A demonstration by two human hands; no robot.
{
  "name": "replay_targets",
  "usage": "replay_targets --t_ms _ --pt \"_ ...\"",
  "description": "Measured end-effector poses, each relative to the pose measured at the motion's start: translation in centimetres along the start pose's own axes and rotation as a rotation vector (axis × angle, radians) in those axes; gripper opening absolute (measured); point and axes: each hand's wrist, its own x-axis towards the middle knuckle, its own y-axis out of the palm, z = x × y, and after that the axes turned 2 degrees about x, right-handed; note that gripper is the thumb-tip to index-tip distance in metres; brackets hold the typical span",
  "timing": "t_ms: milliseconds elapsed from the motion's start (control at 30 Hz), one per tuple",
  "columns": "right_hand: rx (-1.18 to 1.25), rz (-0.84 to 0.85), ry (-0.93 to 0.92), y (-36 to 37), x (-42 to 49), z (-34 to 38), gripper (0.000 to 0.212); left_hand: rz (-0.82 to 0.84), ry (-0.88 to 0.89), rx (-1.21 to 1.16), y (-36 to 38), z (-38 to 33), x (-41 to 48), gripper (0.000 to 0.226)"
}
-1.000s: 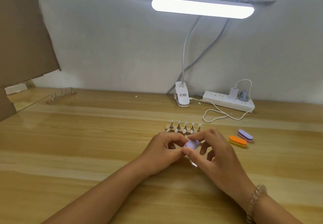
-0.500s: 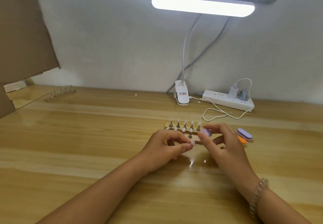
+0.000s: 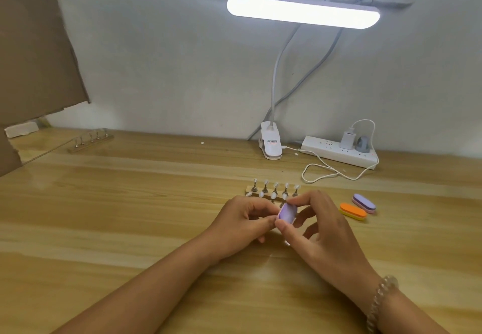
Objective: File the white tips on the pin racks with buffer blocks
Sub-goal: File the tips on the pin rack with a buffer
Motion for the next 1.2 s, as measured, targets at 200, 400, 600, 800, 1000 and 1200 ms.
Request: replay_targets --t_ms 200,400,600,800,1000,1200 --pt "-0.029 -0.079 0.105 -0.8 0.3 -0.8 0.028 -0.07 0.004 -0.034 0.0 -0.4 -0.2 0.009" --pt "-0.247 0.161 0.06 -0.7 -0.7 -0.9 0.027 -0.166 0.059 -0.049 0.3 -0.2 -0.1 0.006" --pt "-0.173 -0.045 -0.09 -0.2 0.1 0.1 0.021 -0.211 0.139 0.183 0.4 -0.2 -0.4 0.008" --pt "-0.072 -0.169 0.051 -0.8 0.5 -1.1 0.015 -0.341 0.124 0.4 0.6 -1.0 -0.6 0.024" --pt "-0.095 -0.154 0.249 -1.4 1.2 -3.1 0.006 -0.517 -0.102 0.589 -0.6 -0.1 0.1 0.038" --pt "-0.105 -0.075 0.265 -1.0 1.5 -3.3 0.01 -0.377 -0.233 0.655 -0.5 0.7 0.8 0.037"
